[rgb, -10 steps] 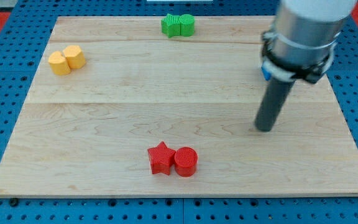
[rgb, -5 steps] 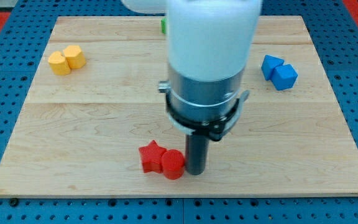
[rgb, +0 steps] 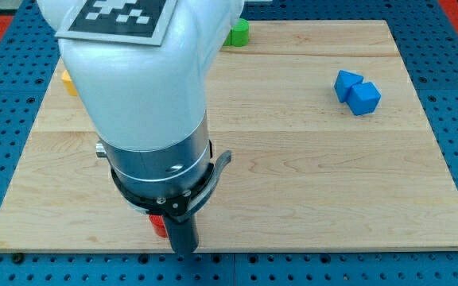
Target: Push red star and red circle towards center of the board
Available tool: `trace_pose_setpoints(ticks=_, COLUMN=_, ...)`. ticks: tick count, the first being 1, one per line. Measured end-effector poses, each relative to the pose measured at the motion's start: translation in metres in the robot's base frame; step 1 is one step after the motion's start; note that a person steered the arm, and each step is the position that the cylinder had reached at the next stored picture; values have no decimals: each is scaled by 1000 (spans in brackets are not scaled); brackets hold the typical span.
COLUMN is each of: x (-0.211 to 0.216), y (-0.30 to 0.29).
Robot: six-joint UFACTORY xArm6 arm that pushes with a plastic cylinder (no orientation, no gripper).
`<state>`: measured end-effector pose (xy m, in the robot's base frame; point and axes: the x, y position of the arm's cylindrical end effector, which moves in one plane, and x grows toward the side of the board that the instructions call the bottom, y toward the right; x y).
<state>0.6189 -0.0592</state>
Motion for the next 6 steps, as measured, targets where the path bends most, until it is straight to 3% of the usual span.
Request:
trace_pose_setpoints(ticks=5, x=-12, y=-104)
trace_pose_setpoints(ticks=6, x=-14, y=-98)
